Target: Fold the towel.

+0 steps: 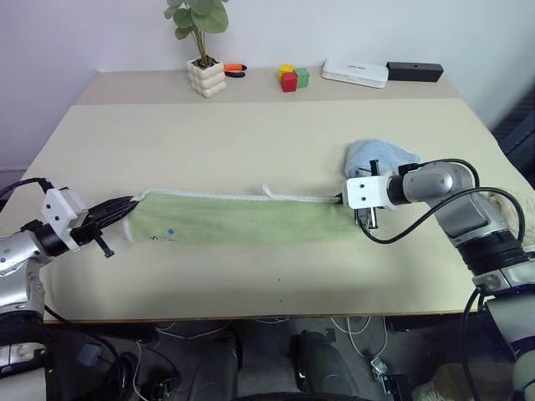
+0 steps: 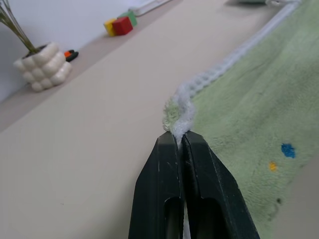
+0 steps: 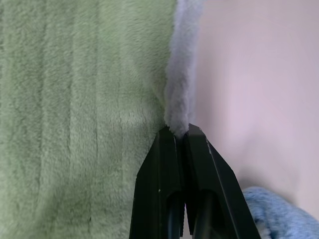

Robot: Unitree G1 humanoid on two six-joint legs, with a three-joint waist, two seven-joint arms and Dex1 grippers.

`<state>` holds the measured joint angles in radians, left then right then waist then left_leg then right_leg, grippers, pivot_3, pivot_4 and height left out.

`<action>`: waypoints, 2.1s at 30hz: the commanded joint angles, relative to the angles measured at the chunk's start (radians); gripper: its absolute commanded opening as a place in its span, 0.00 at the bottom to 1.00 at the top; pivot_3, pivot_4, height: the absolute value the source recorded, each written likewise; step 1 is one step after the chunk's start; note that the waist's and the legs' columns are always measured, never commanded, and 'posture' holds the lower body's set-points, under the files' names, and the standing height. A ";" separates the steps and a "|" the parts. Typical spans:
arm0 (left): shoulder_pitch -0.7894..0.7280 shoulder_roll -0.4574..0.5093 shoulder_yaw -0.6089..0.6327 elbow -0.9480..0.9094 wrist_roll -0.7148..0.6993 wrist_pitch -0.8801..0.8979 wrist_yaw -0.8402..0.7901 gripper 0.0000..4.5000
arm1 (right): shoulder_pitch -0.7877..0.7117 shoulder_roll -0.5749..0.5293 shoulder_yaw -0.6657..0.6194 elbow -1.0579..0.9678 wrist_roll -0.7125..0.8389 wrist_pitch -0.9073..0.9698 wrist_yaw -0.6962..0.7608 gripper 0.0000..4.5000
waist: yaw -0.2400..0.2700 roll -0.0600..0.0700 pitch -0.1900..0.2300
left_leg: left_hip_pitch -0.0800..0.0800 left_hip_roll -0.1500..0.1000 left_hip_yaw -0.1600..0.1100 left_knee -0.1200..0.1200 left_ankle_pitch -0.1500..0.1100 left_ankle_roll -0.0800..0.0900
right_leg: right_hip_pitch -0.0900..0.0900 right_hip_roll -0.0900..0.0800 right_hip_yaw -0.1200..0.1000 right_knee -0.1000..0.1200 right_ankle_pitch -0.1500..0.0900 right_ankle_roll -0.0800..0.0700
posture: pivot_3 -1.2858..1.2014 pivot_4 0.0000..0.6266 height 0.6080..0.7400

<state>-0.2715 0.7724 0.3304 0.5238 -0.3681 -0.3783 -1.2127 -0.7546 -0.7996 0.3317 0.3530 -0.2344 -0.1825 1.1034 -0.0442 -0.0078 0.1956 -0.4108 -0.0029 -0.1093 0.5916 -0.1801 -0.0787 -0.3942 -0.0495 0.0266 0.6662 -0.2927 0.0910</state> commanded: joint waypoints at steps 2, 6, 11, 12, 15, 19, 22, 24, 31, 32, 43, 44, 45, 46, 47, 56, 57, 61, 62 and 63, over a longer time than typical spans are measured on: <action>-0.014 0.001 -0.012 0.039 0.021 -0.023 0.015 0.00 | -0.033 0.009 -0.017 0.006 -0.008 -0.023 -0.016 0.01 | 0.000 0.000 0.000 | 0.000 0.000 0.000 0.000 0.000 0.000 | 0.000 0.000 0.000 0.000 0.000 0.000 | 0.52 0.24 1.00; -0.050 -0.016 -0.033 0.085 0.027 -0.012 0.033 0.00 | -0.049 0.036 -0.014 0.034 -0.017 -0.031 -0.038 0.01 | 0.002 0.000 0.000 | 0.000 0.000 0.000 0.000 0.000 0.000 | 0.000 0.000 0.000 0.000 0.000 0.000 | 0.52 0.24 1.00; -0.090 -0.022 -0.052 0.140 0.053 -0.024 0.047 0.00 | -0.059 0.053 -0.006 0.078 -0.040 -0.057 -0.058 0.01 | 0.002 0.000 0.000 | 0.000 0.000 0.000 0.000 0.000 0.000 | 0.000 0.000 0.000 0.001 0.000 0.001 | 0.52 0.24 1.00; -0.099 -0.024 -0.052 0.151 0.050 -0.015 0.047 0.00 | -0.063 0.058 -0.006 0.087 -0.044 -0.060 -0.064 0.01 | 0.002 0.000 0.000 | 0.000 0.000 0.000 0.000 0.000 0.000 | 0.000 0.000 0.000 0.001 0.000 0.001 | 0.52 0.24 1.00; -0.121 -0.024 -0.057 0.181 0.061 -0.034 0.055 0.00 | -0.069 0.064 -0.004 0.105 -0.050 -0.070 -0.069 0.01 | 0.001 0.000 0.000 | 0.000 0.000 -0.001 0.000 0.000 0.000 | 0.000 0.000 0.000 0.001 0.000 0.001 | 0.52 0.24 1.00; -0.131 -0.025 -0.069 0.195 0.057 0.005 0.047 0.00 | -0.069 0.070 -0.005 0.124 -0.054 -0.064 -0.065 0.01 | 0.000 0.000 0.000 | 0.000 0.000 -0.001 0.000 0.000 0.000 | 0.000 0.000 0.000 0.001 0.000 0.001 | 0.52 0.24 1.00; -0.125 -0.022 -0.075 0.199 0.051 0.029 0.024 0.21 | -0.061 0.075 -0.010 0.125 -0.050 -0.037 -0.062 0.13 | 0.000 0.000 0.000 | 0.000 0.000 -0.001 0.000 0.000 0.000 | 0.000 0.000 0.000 0.001 0.000 0.001 | 0.52 0.24 1.00; -0.121 -0.023 -0.071 0.196 0.047 0.024 0.020 0.41 | -0.059 0.078 -0.012 0.125 -0.048 -0.028 -0.062 0.31 | 0.000 0.000 0.000 | 0.000 0.000 -0.001 0.000 0.000 0.000 | 0.000 0.001 0.000 0.001 0.000 0.001 | 0.52 0.24 1.00; -0.113 -0.011 -0.060 0.218 0.076 -0.047 0.062 1.00 | -0.066 0.073 -0.013 0.130 -0.059 -0.025 -0.083 1.00 | 0.001 0.000 0.000 | 0.000 0.000 -0.001 0.000 0.000 0.000 | 0.000 0.001 0.000 0.001 0.000 0.001 | 0.52 0.24 1.00; -0.111 -0.004 -0.057 0.225 0.080 -0.056 0.069 1.00 | -0.064 0.061 -0.010 0.127 -0.065 -0.021 -0.075 1.00 | 0.001 0.000 0.000 | 0.000 0.000 -0.001 0.000 0.000 0.000 | 0.000 0.001 0.000 0.001 0.000 0.001 | 0.52 0.24 1.00; -0.024 0.039 0.026 0.144 -0.005 -0.028 0.100 1.00 | -0.005 -0.073 -0.131 0.069 0.033 0.111 -0.001 1.00 | 0.003 0.000 0.000 | 0.000 0.000 -0.001 0.000 0.000 0.000 | 0.000 0.000 0.000 0.001 0.000 0.001 | 0.52 0.24 1.00; -0.015 0.039 0.040 0.112 -0.036 0.011 0.087 1.00 | 0.021 -0.074 -0.159 0.019 0.084 0.168 0.029 1.00 | 0.002 0.000 0.000 | 0.000 0.000 -0.001 0.000 0.000 0.000 | 0.000 0.000 0.000 0.001 0.000 0.001 | 0.52 0.24 1.00; -0.006 0.037 0.055 0.068 -0.070 0.048 0.080 1.00 | 0.045 -0.061 -0.203 -0.051 0.160 0.278 0.051 1.00 | 0.002 0.000 0.000 | 0.000 0.000 -0.001 0.000 0.000 0.000 | 0.000 0.000 0.000 0.001 0.000 0.001 | 0.52 0.24 1.00; 0.005 0.035 0.067 0.021 -0.100 0.078 0.074 1.00 | 0.065 -0.049 -0.248 -0.121 0.241 0.398 0.072 1.00 | 0.001 0.000 0.000 | 0.000 0.000 -0.001 0.000 0.000 0.000 | 0.000 0.000 0.000 0.001 0.000 0.001 | 0.52 0.24 1.00; 0.014 0.033 0.075 -0.013 -0.118 0.100 0.072 1.00 | 0.078 -0.041 -0.278 -0.173 0.294 0.485 0.081 1.00 | 0.000 0.000 0.000 | 0.000 0.000 -0.002 0.000 0.000 0.000 | 0.000 0.000 0.000 0.001 0.000 0.001 | 0.52 0.24 1.00; 0.078 0.013 0.082 -0.329 -0.310 0.423 0.026 1.00 | 0.281 -0.069 -0.611 -0.368 0.757 1.202 0.068 1.00 | 0.025 -0.001 0.000 | 0.001 0.000 -0.002 0.000 0.000 0.001 | 0.004 -0.001 -0.001 -0.002 0.000 0.000 | 0.52 0.24 1.00; 0.058 0.000 0.073 -0.335 -0.312 0.430 0.026 1.00 | 0.350 -0.069 -0.621 -0.406 0.755 1.205 0.045 1.00 | 0.030 -0.001 0.000 | 0.001 0.000 -0.002 0.001 0.000 0.001 | 0.003 -0.001 -0.001 -0.001 0.000 -0.001 | 0.52 0.24 1.00; 0.013 -0.028 0.050 -0.346 -0.325 0.477 0.006 1.00 | 0.491 -0.058 -0.623 -0.501 0.755 1.226 -0.045 1.00 | 0.031 -0.001 0.000 | 0.001 0.000 -0.001 0.002 0.000 0.001 | 0.004 0.000 -0.001 -0.001 -0.001 -0.002 | 0.52 0.24 1.00; 0.011 -0.032 0.047 -0.351 -0.329 0.491 -0.003 1.00 | 0.506 -0.055 -0.620 -0.510 0.750 1.227 -0.071 1.00 | 0.027 -0.001 0.000 | 0.001 0.000 -0.001 0.002 0.000 0.001 | 0.004 0.000 -0.001 -0.001 0.000 -0.001 | 0.52 0.24 1.00; 0.028 -0.027 0.040 -0.395 -0.350 0.530 -0.016 1.00 | 0.512 -0.032 -0.629 -0.499 0.746 1.239 -0.118 1.00 | 0.021 -0.001 -0.001 | 0.001 0.000 0.000 0.002 0.000 0.001 | 0.003 0.000 0.000 -0.001 0.000 -0.001 | 0.52 0.24 1.00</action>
<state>-0.2473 0.7378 0.3681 0.1877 -0.6805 0.1197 -1.2069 -0.2365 -0.8404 -0.2609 -0.1181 0.5072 1.0478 1.0375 -0.0228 -0.0084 0.1951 -0.4100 -0.0026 -0.1087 0.5933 -0.1805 -0.0779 -0.3914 -0.0496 0.0270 0.6651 -0.2928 0.0905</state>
